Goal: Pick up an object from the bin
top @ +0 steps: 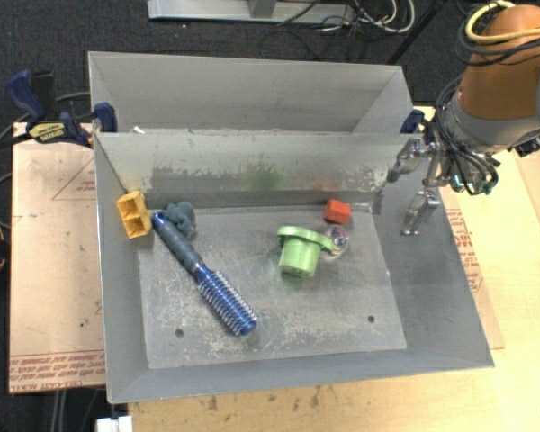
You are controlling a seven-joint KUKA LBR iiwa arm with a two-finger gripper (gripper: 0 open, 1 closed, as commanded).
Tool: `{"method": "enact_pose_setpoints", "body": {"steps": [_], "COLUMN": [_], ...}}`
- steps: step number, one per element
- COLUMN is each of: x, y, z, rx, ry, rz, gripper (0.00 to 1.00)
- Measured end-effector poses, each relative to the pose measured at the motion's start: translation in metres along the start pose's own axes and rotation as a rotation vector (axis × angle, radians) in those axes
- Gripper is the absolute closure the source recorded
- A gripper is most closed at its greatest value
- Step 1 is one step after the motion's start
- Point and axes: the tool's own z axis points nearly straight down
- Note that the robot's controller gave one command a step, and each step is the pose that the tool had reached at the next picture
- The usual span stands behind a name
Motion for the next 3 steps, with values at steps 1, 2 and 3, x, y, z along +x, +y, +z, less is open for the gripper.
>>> {"method": "enact_pose_setpoints", "body": {"steps": [1, 2, 3], "x": [0.005, 0.032, 0.034], "y": [0.081, 0.097, 0.097], "z": [0.075, 0.136, 0.137], "rx": [-0.004, 0.001, 0.001], "ry": [0.001, -0.015, -0.006], "rz": [-0.034, 0.009, 0.007], "gripper": [0.00, 0.00, 1.00]}}
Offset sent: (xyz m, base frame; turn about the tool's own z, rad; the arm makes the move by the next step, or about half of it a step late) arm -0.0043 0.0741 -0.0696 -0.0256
